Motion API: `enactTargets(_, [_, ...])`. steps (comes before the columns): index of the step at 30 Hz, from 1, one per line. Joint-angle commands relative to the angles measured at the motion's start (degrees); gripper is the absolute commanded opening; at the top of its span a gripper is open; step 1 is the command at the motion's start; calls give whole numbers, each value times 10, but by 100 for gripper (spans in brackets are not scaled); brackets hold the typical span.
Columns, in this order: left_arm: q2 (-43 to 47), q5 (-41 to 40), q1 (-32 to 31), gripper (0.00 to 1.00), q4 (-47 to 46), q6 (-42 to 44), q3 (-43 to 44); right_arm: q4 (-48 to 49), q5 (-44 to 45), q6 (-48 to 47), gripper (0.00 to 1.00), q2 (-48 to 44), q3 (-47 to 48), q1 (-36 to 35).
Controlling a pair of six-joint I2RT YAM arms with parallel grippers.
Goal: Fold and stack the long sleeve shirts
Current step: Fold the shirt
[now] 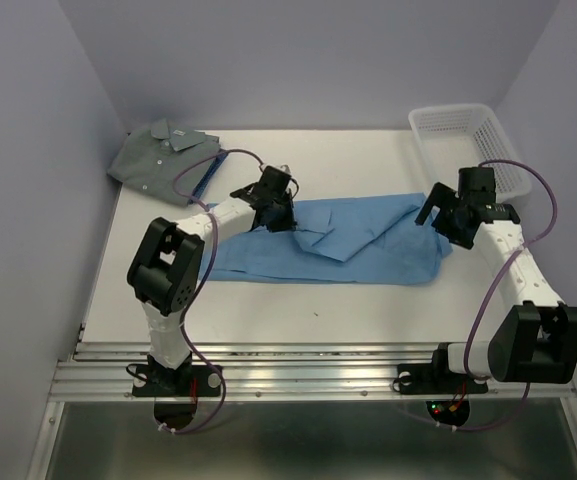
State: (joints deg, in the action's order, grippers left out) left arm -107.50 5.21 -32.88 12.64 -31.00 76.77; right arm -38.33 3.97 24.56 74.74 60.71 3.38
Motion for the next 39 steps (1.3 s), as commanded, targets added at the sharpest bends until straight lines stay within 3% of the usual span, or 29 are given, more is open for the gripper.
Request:
enactTargets(1, [60,-21,6,0,-54,-15,-48,33,-12,-13,100,0,26,4])
enactTargets(4, [56,-21,7,11,-51,-22,-56,37,-9,-14,100,3,17,4])
enactTargets(6, [54,-27,6,40,-44,-29,-57,37,-9,-13,100,8,13,4])
enactTargets(7, [55,-37,7,48,-34,-34,-58,36,-13,-13,100,9,10,4])
enactTargets(8, [56,-45,6,68,-25,-37,-57,36,-15,-13,100,10,9,4])
enactTargets(10, [60,-73,7,95,13,-42,-51,39,-19,-14,100,11,7,4])
enactTargets(11, [63,-99,8,99,25,-45,-43,39,-19,-14,100,11,7,4])
enactTargets(17, [91,-201,8,99,125,-59,5,42,-21,-18,100,9,4,4])
enactTargets(24, [47,-220,-40,99,149,41,107,49,-34,-21,100,17,2,4])
enactTargets(28, [-10,-200,-80,99,140,110,177,49,-35,-21,100,23,-1,4])
enactTargets(32, [-60,-120,-92,99,108,201,227,49,-35,-24,100,24,-3,4])
enactTargets(39, [-182,-133,-94,99,171,197,367,48,-35,-26,100,10,-9,4])
